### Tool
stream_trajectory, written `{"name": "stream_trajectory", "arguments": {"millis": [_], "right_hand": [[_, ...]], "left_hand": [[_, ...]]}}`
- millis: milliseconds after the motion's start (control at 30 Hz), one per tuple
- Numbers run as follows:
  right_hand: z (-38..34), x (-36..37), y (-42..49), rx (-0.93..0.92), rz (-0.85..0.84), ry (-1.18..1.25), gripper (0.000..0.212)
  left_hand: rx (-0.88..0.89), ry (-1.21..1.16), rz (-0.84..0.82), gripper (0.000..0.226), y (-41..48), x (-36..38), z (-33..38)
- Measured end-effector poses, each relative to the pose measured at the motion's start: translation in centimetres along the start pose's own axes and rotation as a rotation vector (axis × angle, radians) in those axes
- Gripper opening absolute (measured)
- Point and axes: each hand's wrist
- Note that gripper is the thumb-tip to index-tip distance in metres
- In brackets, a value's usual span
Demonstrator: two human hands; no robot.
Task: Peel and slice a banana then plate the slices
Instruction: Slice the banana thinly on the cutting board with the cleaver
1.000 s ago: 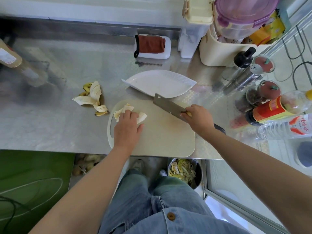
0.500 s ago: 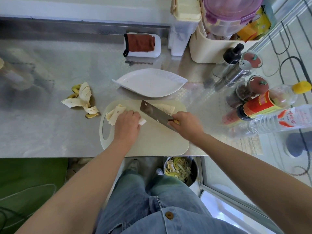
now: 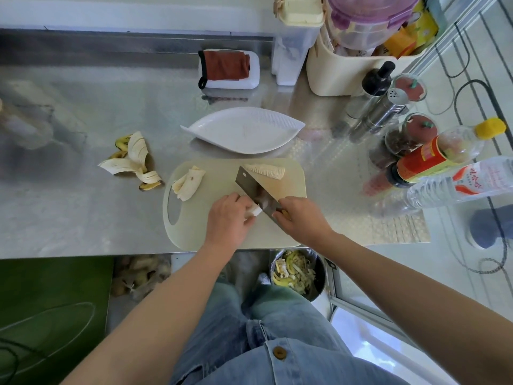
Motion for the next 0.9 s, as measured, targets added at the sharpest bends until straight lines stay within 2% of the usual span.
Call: {"name": "stream_trajectory", "arguments": {"millis": [267, 900], "right_hand": [[-0.2, -0.8, 0.4, -0.059, 0.075, 0.048, 0.024], [-0.7, -1.4, 0.2, -0.045, 0.016, 0.046, 0.02]], "left_hand": [[-0.035, -0.024, 0.042, 0.016, -0.7, 0.3, 0.1], [-0.058, -0.017, 0.013, 0.016, -0.4, 0.4, 0.2]]}}
Point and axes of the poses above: each hand's wrist, its own y-axis towards the middle knuckle, its own x-axis out of the palm, z = x × y
